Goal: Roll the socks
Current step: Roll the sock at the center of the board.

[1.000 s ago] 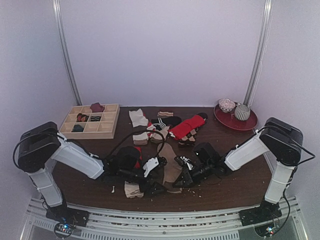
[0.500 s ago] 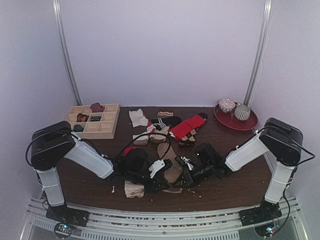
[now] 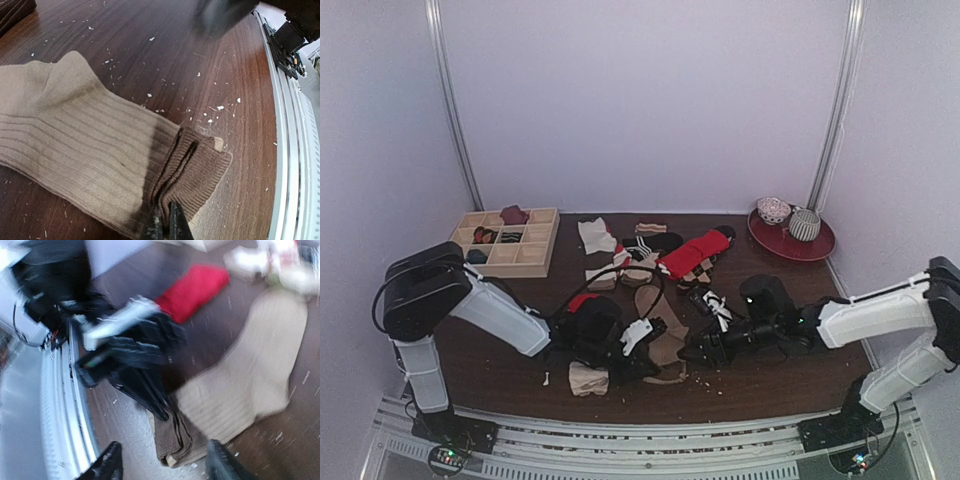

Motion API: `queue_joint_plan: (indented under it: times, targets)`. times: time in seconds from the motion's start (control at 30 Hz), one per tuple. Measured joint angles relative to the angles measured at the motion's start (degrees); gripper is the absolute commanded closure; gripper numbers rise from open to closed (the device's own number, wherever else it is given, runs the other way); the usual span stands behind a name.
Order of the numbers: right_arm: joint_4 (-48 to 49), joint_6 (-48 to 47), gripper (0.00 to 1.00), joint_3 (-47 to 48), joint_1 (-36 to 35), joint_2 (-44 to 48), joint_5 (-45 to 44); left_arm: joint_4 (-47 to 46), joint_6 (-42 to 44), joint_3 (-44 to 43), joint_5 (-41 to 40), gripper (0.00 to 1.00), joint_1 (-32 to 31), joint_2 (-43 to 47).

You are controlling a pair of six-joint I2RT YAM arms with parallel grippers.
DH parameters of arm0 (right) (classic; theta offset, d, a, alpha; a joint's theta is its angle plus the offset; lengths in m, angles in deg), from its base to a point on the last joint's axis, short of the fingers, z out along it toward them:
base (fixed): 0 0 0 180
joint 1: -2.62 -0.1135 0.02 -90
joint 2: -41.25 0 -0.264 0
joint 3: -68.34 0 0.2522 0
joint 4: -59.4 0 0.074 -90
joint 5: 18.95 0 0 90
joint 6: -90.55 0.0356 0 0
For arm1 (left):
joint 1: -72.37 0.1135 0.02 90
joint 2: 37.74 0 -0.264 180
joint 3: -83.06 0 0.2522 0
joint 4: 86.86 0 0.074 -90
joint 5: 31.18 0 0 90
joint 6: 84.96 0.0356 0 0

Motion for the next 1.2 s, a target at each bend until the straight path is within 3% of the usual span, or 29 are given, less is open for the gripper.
queue_joint_plan:
  times: [0.17, 0.53, 0.8, 1.2]
  targets:
    - [5.0, -15.1, 0.40, -6.8, -8.3, 10.8, -10.6, -0.7, -1.4, 1.0, -0.1, 1.00, 0.0, 0.5]
    - [6.9, -38.4, 0.44, -6.9, -21.1, -0.5, -30.2, -0.7, -1.8, 1.2, -0.2, 1.00, 0.0, 0.6]
    - [7.1, -43.8, 0.52, -2.6, -22.2, -5.6, -33.1, -0.6, -1.8, 1.1, 0.0, 1.00, 0.0, 0.6]
    - [6.0, -42.8, 0.51, -1.0, -21.1, -11.3, -33.6, 0.2, -1.2, 1.0, 0.0, 1.00, 0.0, 0.6]
